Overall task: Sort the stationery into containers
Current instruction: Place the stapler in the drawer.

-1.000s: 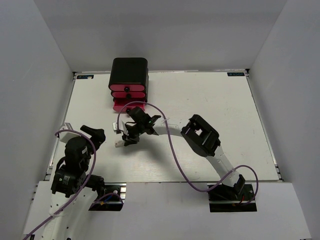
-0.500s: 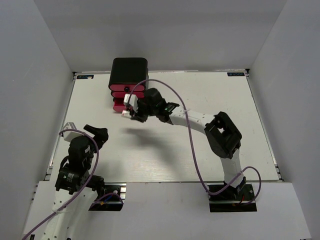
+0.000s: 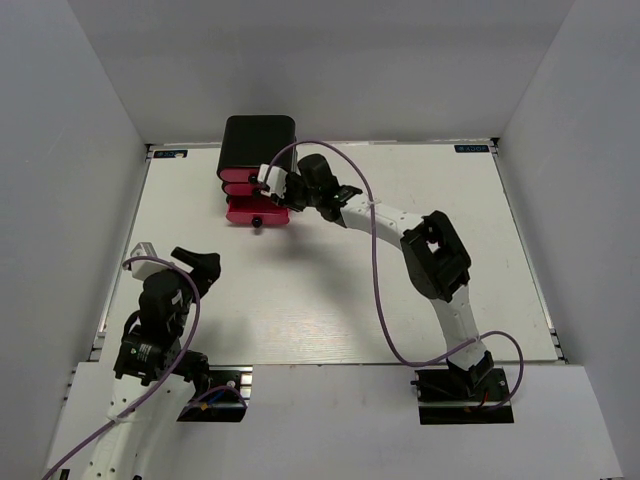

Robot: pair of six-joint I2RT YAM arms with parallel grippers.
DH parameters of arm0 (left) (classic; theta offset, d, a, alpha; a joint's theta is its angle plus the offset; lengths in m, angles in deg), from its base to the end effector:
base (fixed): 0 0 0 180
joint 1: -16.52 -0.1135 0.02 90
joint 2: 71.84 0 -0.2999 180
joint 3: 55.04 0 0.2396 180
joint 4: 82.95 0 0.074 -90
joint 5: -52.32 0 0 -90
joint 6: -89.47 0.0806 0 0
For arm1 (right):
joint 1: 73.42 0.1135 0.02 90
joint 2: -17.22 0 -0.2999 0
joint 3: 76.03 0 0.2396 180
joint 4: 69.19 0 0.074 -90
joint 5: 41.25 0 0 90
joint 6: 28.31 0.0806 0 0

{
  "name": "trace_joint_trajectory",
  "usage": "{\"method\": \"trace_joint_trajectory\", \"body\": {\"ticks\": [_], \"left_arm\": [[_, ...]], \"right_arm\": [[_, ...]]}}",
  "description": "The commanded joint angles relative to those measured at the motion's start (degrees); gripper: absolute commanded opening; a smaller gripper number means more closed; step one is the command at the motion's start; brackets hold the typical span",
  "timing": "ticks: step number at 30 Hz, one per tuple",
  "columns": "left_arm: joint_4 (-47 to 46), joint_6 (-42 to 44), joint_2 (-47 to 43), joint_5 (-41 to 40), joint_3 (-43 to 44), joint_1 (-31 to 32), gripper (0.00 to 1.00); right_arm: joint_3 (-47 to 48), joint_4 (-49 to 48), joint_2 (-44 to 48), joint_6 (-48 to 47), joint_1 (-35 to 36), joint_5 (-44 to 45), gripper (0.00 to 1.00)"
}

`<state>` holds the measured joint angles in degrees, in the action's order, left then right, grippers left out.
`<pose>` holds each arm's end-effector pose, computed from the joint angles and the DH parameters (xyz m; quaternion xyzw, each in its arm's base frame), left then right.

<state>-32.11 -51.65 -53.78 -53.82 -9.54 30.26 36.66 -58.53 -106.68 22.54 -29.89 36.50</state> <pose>0.0893 0.0012 0.2567 -0.3382 0.7592 -0.1925 0.5217 0.3972 0.4009 0.2589 -0.5889 0.5789 0.1096 0.5532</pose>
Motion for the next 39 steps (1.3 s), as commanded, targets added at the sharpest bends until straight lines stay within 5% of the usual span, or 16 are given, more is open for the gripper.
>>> {"method": "trace_joint_trajectory", "body": {"ticks": [1, 9, 16, 23, 27, 29, 32, 34, 39], "left_arm": [[-1.27, -0.13, 0.48, 0.85, -0.59, 0.15, 0.86], [-1.27, -0.13, 0.48, 1.38, -0.59, 0.15, 0.86], [-2.32, -0.13, 1.62, 2.43, -1.12, 0.15, 0.86], [-4.08, -0.13, 2.77, 2.96, -1.12, 0.15, 0.86], [-8.46, -1.0, 4.42, 4.97, -3.93, 0.15, 0.81], [-10.92, -2.76, 5.92, 5.94, -6.04, 0.15, 0.77], [-18.47, -4.34, 10.57, 9.19, -8.85, 0.15, 0.58], [-24.8, -5.04, 13.75, 10.25, -10.25, 0.15, 0.39], [-36.06, -8.03, 28.91, 11.57, -10.88, 0.15, 0.22]], "right_arm": [[5.16, 0.4, -1.87, -3.82, -0.29, 0.21, 0.0], [4.37, 1.29, -3.63, -7.15, -0.2, -0.58, 0.03], [3.85, 1.81, -4.42, -9.09, -0.02, -0.67, 0.2], [3.94, 1.99, -5.3, -9.18, 0.24, -0.93, 0.53], [3.67, 1.38, -4.86, -8.57, -0.02, -1.11, 0.58], [2.88, 1.11, -3.29, -7.87, -0.2, -1.02, 0.58], [-0.36, -0.12, 0.3, -6.11, -0.11, -1.55, 0.55], [-2.65, -1.87, 3.03, -4.1, -0.37, -2.25, 0.43], [-10.99, -4.6, 12.96, 1.27, -1.69, -3.13, 0.0]]}}
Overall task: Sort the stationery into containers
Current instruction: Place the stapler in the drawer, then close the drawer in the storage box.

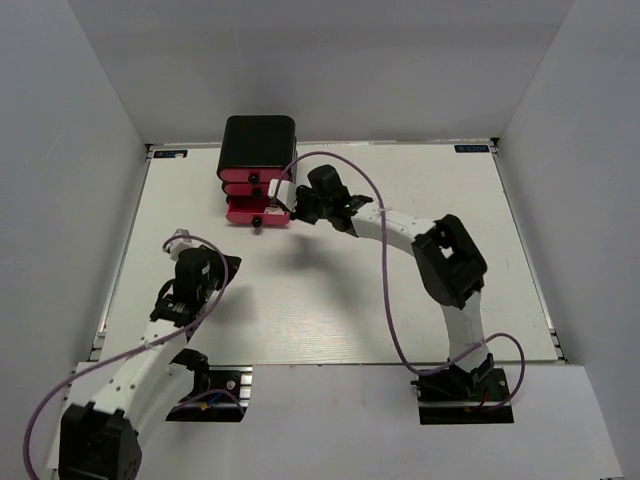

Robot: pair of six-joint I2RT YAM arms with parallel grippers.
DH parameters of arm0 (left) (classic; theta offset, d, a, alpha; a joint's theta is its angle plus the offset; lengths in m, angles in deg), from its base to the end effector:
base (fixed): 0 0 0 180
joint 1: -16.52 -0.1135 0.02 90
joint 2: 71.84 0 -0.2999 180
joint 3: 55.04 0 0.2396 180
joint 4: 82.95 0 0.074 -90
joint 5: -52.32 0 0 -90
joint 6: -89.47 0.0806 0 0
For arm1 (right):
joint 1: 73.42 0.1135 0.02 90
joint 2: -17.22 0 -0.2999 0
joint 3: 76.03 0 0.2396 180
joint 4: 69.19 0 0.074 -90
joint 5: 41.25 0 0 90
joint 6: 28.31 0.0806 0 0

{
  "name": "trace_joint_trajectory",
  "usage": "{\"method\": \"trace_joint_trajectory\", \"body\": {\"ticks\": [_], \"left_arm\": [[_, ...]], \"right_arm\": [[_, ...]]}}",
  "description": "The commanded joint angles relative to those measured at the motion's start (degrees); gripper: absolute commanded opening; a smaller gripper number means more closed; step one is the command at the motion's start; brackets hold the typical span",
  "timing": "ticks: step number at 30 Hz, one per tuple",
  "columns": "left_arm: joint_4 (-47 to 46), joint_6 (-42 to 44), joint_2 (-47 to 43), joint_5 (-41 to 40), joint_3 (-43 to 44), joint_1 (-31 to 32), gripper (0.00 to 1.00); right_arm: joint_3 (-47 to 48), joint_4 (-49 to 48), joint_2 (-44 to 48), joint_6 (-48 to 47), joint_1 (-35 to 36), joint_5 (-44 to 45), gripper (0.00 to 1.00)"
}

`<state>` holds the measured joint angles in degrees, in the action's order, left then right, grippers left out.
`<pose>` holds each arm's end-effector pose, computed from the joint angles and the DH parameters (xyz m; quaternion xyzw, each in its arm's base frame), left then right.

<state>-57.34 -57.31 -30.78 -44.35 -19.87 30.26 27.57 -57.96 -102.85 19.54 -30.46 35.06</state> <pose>0.1611 -0.0298 0.2054 -0.3460 0.7999 -0.2402 0.4276 0.3784 0.3785 0.2343 -0.6201 0.5842 0.1056 0.5129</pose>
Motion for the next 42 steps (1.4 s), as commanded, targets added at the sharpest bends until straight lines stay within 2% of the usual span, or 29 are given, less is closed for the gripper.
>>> {"method": "trace_joint_trajectory", "body": {"ticks": [1, 5, 8, 11, 14, 15, 20, 28, 31, 34, 42], "left_arm": [[-14.33, -2.99, 8.49, 2.8, -0.54, -0.37, 0.21], [-19.9, -5.97, 22.02, 1.67, 1.3, -0.91, 0.14], [-20.43, -6.68, 33.8, 2.19, 6.48, -0.91, 0.14], [-20.43, -6.68, 42.84, 3.16, 12.72, -0.91, 0.14], [-18.94, -7.3, 47.0, 3.16, 17.91, -0.91, 0.14], [-18.33, -7.3, 49.01, 3.16, 20.44, -0.91, 0.17], [-13.67, -7.83, 54.38, 2.02, 28.36, -0.91, 0.24], [-8.05, -10.19, 58.52, 0.88, 33.2, -0.91, 0.23], [-9.26, -10.2, 59.04, 0.17, 33.21, -0.91, 0.23], [-10.58, -11.25, 59.05, 0.17, 33.21, -0.91, 0.27], [-10.59, -11.78, 63.7, -0.35, 39.09, -0.91, 0.33]], "right_arm": [[-4.35, -5.34, 10.55, 6.53, -1.21, -1.77, 0.0], [-13.75, -5.34, 17.32, 9.98, -2.79, -2.39, 0.0], [-22.0, -5.43, 24.25, 10.86, -4.72, -2.48, 0.0], [-25.28, -5.43, 29.1, 11.12, -6.3, -2.39, 0.0], [-30.02, -5.61, 32.79, 11.82, -8.06, -2.3, 0.0], [-31.17, -5.44, 33.32, 11.74, -8.33, -2.48, 0.0], [-34.25, -5.78, 36.49, 12.62, -10.7, -2.83, 0.0], [-35.22, -5.79, 37.81, 13.15, -13.34, -4.06, 0.0], [-35.49, -5.7, 37.98, 13.59, -14.13, -4.5, 0.0], [-35.66, -5.44, 37.89, 13.76, -14.66, -4.85, 0.0], [-36.1, -4.99, 37.63, 12.88, -15.8, -4.94, 0.0]]}}
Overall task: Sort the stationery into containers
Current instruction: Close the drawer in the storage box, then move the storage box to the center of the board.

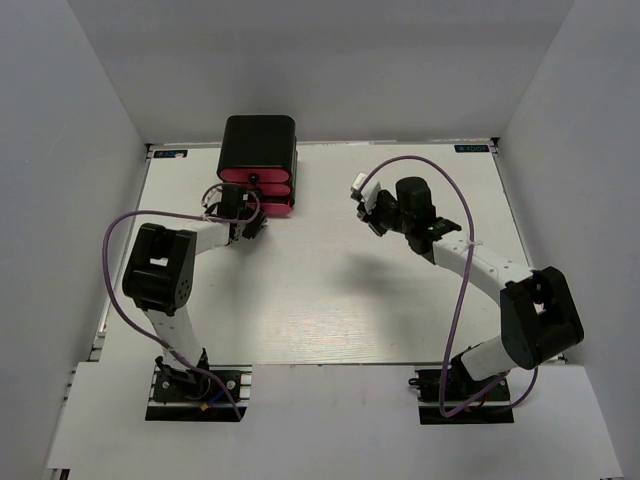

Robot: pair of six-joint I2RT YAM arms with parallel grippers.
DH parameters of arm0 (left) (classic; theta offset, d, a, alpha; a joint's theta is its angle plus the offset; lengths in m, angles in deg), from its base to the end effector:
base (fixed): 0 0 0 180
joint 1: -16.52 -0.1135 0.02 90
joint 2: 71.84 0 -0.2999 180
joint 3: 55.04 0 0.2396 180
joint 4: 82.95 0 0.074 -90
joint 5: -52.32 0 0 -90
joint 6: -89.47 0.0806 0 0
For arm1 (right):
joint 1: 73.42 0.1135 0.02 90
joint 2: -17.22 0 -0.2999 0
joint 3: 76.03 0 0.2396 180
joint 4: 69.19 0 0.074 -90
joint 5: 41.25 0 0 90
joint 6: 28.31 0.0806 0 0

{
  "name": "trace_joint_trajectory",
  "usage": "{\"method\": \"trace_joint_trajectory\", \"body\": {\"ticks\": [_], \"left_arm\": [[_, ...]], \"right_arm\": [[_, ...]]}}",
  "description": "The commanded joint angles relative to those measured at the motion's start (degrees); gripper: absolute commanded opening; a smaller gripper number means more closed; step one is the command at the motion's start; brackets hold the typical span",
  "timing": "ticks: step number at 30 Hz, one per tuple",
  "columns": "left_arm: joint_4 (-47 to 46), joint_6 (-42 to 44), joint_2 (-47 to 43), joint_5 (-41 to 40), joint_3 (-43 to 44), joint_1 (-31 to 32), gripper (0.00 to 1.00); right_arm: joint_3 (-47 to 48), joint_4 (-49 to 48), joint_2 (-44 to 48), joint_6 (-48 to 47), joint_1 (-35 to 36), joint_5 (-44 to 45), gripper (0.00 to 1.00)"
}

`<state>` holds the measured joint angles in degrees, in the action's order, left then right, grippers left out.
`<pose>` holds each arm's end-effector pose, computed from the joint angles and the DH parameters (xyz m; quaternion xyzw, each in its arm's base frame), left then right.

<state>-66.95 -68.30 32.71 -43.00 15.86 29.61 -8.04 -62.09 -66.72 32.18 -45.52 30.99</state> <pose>0.3861 -0.0821 0.1535 -0.4448 0.8255 -0.1903 0.2905 0.3044 0.1890 0.2869 -0.4705 0.6820 0.1211 0.5467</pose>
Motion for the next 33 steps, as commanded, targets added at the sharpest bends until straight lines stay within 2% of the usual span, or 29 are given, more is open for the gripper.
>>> {"method": "trace_joint_trajectory", "body": {"ticks": [1, 14, 22, 31, 33], "left_arm": [[-0.97, -1.4, 1.08, -1.71, 3.89, -0.25, 0.33], [-2.55, -3.6, 3.55, -1.71, 6.18, -0.25, 0.47], [-9.31, -3.6, 3.03, -0.39, 3.1, -0.25, 0.59], [-12.39, -3.6, 2.41, 1.98, 0.12, -0.25, 0.63], [-12.4, -3.6, 2.41, 3.21, 0.11, -0.25, 0.58]], "right_arm": [[-0.67, -0.78, 1.5, 0.08, -0.74, -0.96, 0.0], [-1.55, -0.07, 1.85, -0.54, -2.15, -1.23, 0.0], [-1.81, 0.28, 2.03, -0.54, -2.32, -1.75, 0.0], [-2.34, 0.72, 2.64, -0.72, -2.5, -1.67, 0.0], [-2.6, 0.81, 2.9, -0.63, -2.59, -1.67, 0.0]]}}
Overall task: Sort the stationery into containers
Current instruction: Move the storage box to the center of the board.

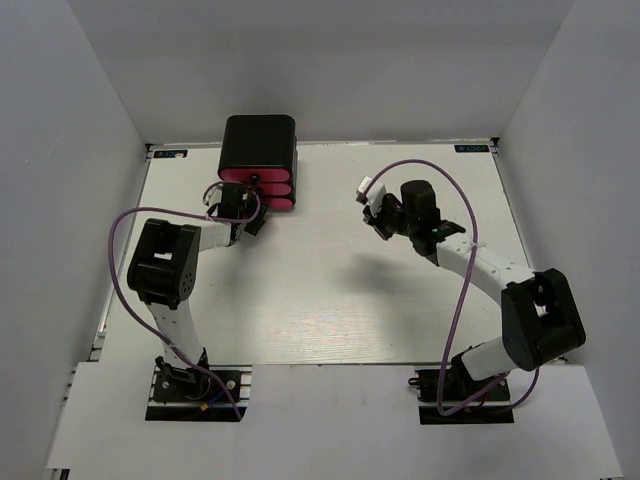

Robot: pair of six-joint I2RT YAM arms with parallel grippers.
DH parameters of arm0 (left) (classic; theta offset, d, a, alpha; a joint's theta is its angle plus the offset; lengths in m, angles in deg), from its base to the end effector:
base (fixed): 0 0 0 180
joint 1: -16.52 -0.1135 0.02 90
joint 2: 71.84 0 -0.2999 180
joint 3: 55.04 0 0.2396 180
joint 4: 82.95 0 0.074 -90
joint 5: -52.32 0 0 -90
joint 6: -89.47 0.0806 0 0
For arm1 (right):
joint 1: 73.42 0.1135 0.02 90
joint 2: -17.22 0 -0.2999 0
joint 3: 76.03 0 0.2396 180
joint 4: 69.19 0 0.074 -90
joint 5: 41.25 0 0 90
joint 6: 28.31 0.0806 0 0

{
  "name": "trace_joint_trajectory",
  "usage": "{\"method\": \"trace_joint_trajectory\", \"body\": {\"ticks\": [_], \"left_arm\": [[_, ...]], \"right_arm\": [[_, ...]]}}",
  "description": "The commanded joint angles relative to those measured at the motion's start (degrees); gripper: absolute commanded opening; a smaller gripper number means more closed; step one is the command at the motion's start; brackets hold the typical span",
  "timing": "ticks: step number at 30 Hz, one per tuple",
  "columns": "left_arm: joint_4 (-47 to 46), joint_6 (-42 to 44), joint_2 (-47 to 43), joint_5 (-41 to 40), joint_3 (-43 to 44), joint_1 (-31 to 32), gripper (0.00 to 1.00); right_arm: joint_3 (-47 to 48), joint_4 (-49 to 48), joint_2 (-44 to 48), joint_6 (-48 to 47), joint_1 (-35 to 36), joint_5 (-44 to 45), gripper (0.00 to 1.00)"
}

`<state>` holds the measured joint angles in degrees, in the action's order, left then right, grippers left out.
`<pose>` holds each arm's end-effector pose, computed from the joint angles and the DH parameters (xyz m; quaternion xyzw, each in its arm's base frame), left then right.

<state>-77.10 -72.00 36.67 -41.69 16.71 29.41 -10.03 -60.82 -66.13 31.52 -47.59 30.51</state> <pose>0.4115 -0.0884 0.1500 -0.4600 0.7913 -0.2459 0.3191 0.3037 0.1750 0.2746 -0.4670 0.6986 0.1142 0.5300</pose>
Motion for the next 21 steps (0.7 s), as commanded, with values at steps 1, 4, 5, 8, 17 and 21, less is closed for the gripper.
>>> {"method": "trace_joint_trajectory", "body": {"ticks": [1, 4, 5, 8, 17, 21], "left_arm": [[-2.78, 0.09, -2.15, 1.9, -1.35, -0.05, 0.55], [-4.35, 0.09, -2.69, 2.43, -2.76, -0.05, 0.4], [-5.23, 0.09, -2.69, 2.95, -3.46, -0.05, 0.34], [-6.47, 0.09, -2.69, 4.36, -3.47, -0.05, 0.32], [-7.26, -1.22, 1.17, 5.94, -0.56, -0.05, 0.51], [-7.26, -2.45, 2.23, 5.42, 0.66, 0.47, 0.57]], "right_arm": [[-0.62, -0.46, 2.23, -0.06, -0.51, -1.36, 0.0], [-1.05, -0.55, 2.67, -0.06, -0.51, -1.36, 0.0], [-1.32, -0.46, 2.75, 0.03, -0.69, -1.36, 0.0], [-1.5, -0.46, 3.02, -0.06, -0.77, -1.36, 0.0], [-1.76, -0.46, 3.46, -0.24, -0.6, -0.83, 0.0], [-1.67, -0.46, 3.72, -0.24, -0.6, -0.75, 0.0]]}}
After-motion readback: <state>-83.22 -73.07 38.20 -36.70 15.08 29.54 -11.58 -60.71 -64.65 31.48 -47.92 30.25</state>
